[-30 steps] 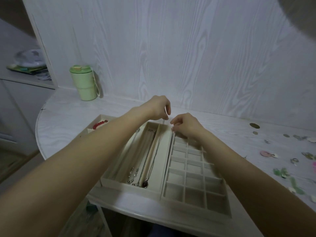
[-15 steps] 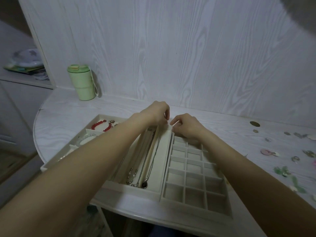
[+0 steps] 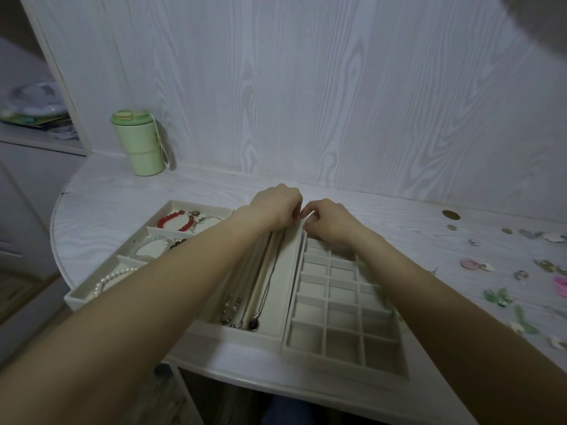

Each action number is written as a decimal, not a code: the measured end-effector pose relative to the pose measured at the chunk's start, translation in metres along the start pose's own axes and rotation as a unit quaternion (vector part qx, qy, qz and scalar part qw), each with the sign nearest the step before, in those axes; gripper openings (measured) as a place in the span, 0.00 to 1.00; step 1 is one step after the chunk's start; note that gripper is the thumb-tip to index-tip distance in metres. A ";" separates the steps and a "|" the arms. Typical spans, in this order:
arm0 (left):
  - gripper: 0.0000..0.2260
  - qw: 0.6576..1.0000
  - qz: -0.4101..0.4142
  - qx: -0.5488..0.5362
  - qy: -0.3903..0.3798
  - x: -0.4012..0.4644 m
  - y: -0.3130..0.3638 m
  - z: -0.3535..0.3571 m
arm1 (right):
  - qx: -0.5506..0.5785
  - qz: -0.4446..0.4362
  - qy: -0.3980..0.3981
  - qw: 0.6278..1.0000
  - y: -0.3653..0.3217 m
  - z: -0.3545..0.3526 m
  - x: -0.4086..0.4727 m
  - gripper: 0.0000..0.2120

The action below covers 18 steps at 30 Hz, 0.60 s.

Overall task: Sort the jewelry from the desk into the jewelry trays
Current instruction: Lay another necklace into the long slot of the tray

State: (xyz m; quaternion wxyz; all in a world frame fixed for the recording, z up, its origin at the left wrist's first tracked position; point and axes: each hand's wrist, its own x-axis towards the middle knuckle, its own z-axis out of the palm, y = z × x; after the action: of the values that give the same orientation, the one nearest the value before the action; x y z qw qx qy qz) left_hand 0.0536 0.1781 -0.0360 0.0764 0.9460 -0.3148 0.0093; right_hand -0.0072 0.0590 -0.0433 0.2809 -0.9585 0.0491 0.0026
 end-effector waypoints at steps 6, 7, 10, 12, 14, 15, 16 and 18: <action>0.10 0.999 -0.036 -0.017 -0.037 -0.004 0.005 0.001 | -0.016 -0.013 -0.005 1.000 -0.002 0.001 -0.004 0.15; 0.10 0.998 -0.039 -0.015 -0.044 -0.005 0.006 0.002 | -0.016 -0.013 -0.007 1.000 -0.002 0.000 -0.004 0.15; 0.11 0.997 -0.044 -0.015 -0.063 -0.007 0.008 0.001 | -0.020 -0.012 -0.010 1.000 -0.003 -0.001 -0.005 0.14; 0.12 0.995 -0.045 -0.033 -0.084 -0.008 0.008 -0.003 | -0.022 -0.010 -0.012 1.000 -0.003 -0.001 -0.005 0.14; 0.10 0.990 -0.051 -0.059 -0.116 -0.010 0.008 -0.008 | -0.024 -0.007 -0.015 1.000 -0.004 -0.001 -0.005 0.14; 0.10 0.987 -0.056 -0.072 -0.129 -0.011 0.008 -0.010 | -0.027 -0.007 -0.016 0.999 -0.005 -0.001 -0.006 0.15; 0.10 0.985 -0.061 -0.085 -0.139 -0.012 0.007 -0.013 | -0.031 -0.006 -0.018 0.999 -0.006 -0.002 -0.006 0.15; 0.10 0.979 -0.069 -0.114 -0.154 -0.015 0.006 -0.017 | -0.038 -0.003 -0.020 0.999 -0.007 -0.003 -0.006 0.15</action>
State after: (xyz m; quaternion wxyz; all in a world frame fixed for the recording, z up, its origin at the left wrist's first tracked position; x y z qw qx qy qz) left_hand 0.0384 0.1848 -0.0191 0.1347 0.9405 -0.2562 -0.1777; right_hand -0.0130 0.0641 -0.0370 0.2457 -0.9683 0.0403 0.0228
